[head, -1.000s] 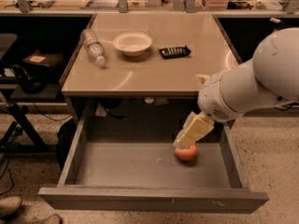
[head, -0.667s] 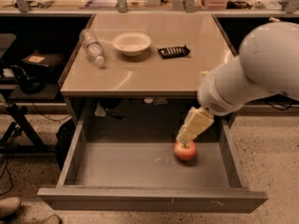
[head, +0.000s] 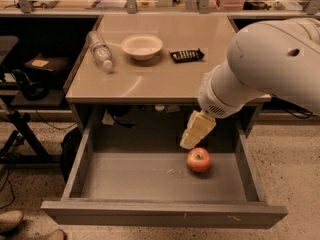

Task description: Pick apple from top drawer and place on counter

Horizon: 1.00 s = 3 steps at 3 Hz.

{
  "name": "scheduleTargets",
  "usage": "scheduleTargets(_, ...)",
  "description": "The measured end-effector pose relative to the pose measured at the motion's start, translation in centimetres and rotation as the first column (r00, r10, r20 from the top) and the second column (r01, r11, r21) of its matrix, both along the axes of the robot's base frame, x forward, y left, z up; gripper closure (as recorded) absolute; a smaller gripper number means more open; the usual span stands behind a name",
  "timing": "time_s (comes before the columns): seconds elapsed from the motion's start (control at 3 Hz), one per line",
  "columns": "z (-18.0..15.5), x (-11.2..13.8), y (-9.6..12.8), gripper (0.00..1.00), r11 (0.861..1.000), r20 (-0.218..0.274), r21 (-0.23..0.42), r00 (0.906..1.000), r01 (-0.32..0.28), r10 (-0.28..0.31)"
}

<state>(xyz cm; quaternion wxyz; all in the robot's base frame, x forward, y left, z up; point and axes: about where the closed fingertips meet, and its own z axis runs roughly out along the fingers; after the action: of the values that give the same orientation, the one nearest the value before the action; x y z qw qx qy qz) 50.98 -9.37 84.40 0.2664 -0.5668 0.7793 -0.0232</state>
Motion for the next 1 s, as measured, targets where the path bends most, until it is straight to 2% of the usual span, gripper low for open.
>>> scheduleTargets(0.33,-0.8,-0.1,-0.5,0.0,0.999,-0.013,0.04,0.9993,-0.036,0.036)
scheduleTargets(0.67,-3.0,0.3,-4.5,0.0,0.981,-0.105,0.192,0.993,-0.034,0.055)
scheduleTargets(1.0,-4.0,0.8,-3.5,0.0,0.954,-0.146,0.285,0.9793,-0.094,0.14)
